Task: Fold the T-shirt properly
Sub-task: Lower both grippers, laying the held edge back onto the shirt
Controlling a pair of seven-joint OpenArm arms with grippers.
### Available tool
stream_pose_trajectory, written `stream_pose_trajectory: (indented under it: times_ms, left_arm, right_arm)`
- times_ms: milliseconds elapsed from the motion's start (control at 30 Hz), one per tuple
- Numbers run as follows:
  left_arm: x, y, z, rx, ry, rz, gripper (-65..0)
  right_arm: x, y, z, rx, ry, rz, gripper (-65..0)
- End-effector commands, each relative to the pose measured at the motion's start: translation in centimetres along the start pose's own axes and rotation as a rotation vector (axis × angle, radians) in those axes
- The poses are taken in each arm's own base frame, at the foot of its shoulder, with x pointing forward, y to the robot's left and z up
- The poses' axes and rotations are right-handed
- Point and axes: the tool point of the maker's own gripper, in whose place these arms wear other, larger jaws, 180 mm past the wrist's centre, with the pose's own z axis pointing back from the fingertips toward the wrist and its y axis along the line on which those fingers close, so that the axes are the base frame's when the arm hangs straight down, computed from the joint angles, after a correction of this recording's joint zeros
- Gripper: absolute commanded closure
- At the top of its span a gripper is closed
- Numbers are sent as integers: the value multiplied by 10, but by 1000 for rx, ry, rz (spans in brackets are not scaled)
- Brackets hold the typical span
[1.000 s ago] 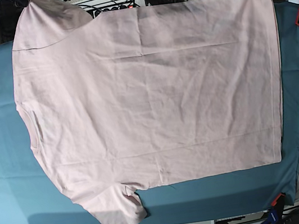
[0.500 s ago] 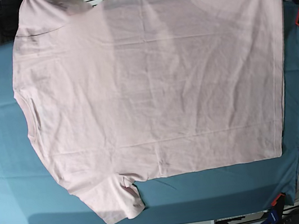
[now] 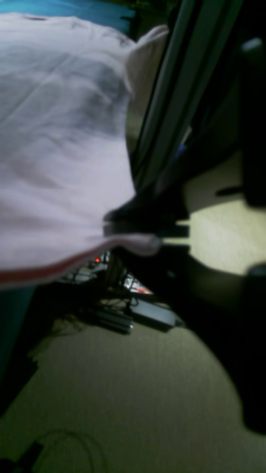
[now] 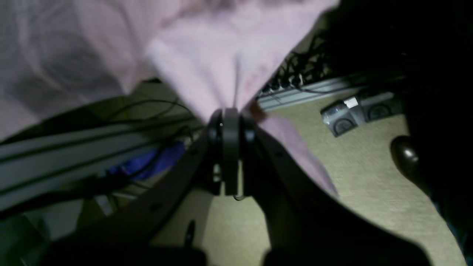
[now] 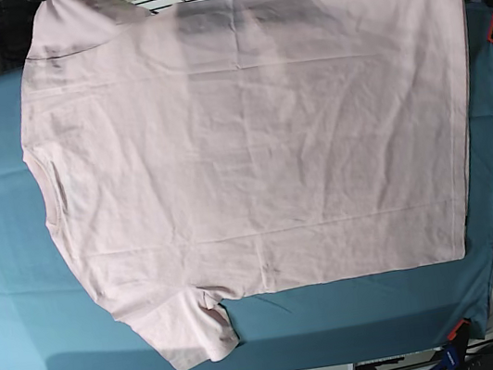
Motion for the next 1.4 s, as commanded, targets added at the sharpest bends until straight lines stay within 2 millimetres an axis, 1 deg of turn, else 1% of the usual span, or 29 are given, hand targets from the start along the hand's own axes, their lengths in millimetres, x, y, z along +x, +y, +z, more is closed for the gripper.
stream_pose_trajectory:
  times_ms: [0, 100, 200, 367, 433, 500, 633, 733, 867, 933, 1033, 1133, 1233, 1367]
  left_arm:
    - [9, -5, 4, -23, -25, -28, 0]
    - [13, -8, 2, -35, -35, -43, 0]
    - [20, -9, -1, -42, -50, -52, 0]
    - [31, -13, -6, -57, -79, -68, 0]
    - [38, -15, -9, -65, -96, -78, 0]
    - [47, -18, -13, -76, -118, -91, 0]
    - [68, -23, -22, -87, -160, -127, 0]
    - [85, -28, -26, -104, -200, -151, 0]
    - [109, -37, -32, -128, -257, -183, 0]
    - [120, -39, -35, -124, -278, -208, 0]
    - [130, -47, -45, -138, -286, -241, 0]
    - [131, -57, -61, -155, -257, -284, 0]
    - [132, -69, -76, -174, -235, -322, 0]
    - [130, -80, -93, -185, -200, -371, 0]
  right_arm:
    - [7, 2, 4, 7, -26, 3, 0]
    - [14, 7, -1, 27, -63, -13, 0]
    - [24, 11, -8, 43, -109, -17, 0]
    - [50, 20, -23, 76, -205, -17, 0]
    - [63, 24, -29, 92, -250, -11, 0]
    - [80, 28, -35, 107, -306, 1, 0]
    - [124, 34, -48, 108, -431, 49, 0]
    - [154, 40, -55, 117, -512, 78, 0]
    - [186, 49, -56, 132, -604, 99, 0]
    - [199, 49, -57, 118, -635, 116, 0]
    - [215, 48, -58, 86, -678, 140, 0]
    - [227, 50, -56, 75, -714, 159, 0]
    - [234, 55, -61, 70, -715, 185, 0]
    - [239, 66, -71, 68, -702, 251, 0]
